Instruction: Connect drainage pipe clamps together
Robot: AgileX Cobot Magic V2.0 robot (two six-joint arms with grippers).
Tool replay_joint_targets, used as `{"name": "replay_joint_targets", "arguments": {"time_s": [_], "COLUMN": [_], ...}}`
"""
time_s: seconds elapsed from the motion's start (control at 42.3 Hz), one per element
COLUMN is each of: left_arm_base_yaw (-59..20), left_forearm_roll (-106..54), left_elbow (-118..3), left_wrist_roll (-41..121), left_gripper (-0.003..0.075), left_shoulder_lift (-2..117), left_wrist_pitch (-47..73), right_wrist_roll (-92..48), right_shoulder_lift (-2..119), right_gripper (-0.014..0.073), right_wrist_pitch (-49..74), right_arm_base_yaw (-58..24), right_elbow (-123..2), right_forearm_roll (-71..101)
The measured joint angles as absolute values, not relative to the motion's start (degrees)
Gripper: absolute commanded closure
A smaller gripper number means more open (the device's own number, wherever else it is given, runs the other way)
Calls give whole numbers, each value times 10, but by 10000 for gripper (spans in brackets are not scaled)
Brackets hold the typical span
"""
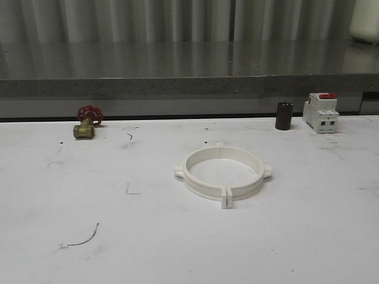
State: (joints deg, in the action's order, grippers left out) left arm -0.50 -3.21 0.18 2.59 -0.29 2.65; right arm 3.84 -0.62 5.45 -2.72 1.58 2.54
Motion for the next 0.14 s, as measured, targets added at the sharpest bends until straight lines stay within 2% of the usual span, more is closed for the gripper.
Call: {"name": "replay_joint_targets", "arguments": {"time_s": [0.142], "left_arm_base_yaw": [-5], "left_forearm_roll": [-32], "left_elbow": [2], "left_wrist_roll": [26], "left_gripper": [741], "left_shoulder_lift": [-3], "left_wrist_pitch": [26], "right_wrist_roll": [38], "right_shoulder_lift": [-6], "right_gripper": [661], "right_wrist_pitch": [54], "right_arm_base_yaw": [-27], "right_elbow": [16], "right_forearm_roll": [25]}}
